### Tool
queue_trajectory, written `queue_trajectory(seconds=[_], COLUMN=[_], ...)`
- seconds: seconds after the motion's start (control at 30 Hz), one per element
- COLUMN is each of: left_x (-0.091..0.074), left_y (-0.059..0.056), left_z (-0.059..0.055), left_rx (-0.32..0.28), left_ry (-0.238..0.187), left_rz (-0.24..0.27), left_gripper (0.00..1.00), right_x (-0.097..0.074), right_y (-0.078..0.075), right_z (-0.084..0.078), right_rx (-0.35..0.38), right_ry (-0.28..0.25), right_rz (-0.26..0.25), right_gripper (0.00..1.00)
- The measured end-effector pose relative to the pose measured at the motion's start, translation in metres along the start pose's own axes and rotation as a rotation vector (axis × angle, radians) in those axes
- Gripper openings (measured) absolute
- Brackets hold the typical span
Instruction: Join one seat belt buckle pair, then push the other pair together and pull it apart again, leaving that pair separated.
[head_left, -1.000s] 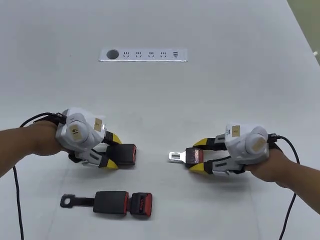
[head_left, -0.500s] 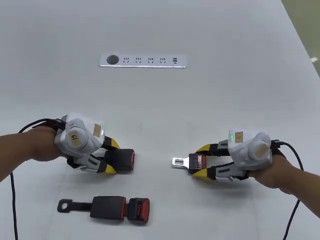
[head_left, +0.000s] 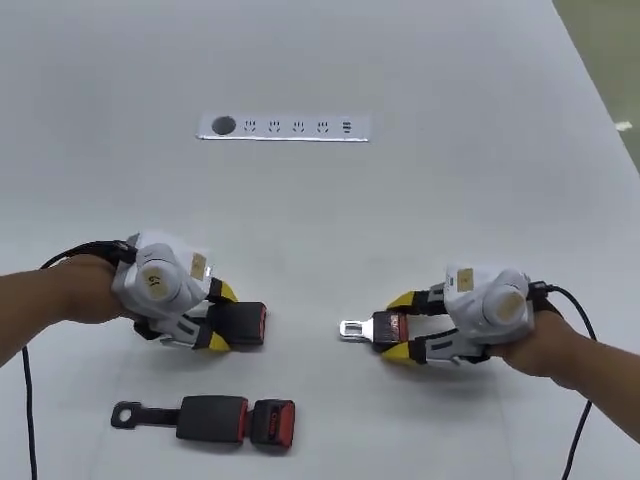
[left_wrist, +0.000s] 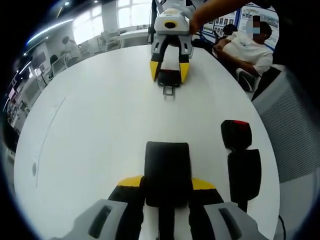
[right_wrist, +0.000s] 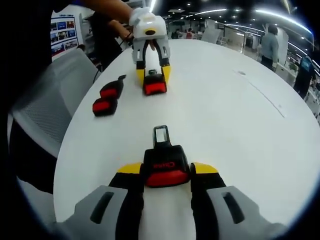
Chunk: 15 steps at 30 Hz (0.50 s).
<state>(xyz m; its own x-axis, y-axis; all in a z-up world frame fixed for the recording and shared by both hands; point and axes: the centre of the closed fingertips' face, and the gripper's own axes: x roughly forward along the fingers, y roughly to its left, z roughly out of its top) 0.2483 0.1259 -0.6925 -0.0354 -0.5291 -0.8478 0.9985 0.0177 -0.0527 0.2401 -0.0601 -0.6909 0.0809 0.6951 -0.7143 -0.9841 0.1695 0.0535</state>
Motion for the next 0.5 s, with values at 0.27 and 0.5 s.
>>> queue_trajectory(seconds=[0.27,0.5], left_x=[-0.006,-0.021], left_y=[0.001,0.006], left_z=[0.018,0.029], left_rx=[-0.176,-0.288], left_ry=[-0.084,-0.178], left_rz=[0.029,0.124], left_gripper=[0.56,0.66], right_x=[-0.006,-0.013], right_y=[-0.008,-0.019], right_z=[0.014,0.025], right_rx=[0.084,0.202], right_ry=[-0.049,-0.138], right_rz=[-0.085,-0.206], right_gripper=[0.46,0.69])
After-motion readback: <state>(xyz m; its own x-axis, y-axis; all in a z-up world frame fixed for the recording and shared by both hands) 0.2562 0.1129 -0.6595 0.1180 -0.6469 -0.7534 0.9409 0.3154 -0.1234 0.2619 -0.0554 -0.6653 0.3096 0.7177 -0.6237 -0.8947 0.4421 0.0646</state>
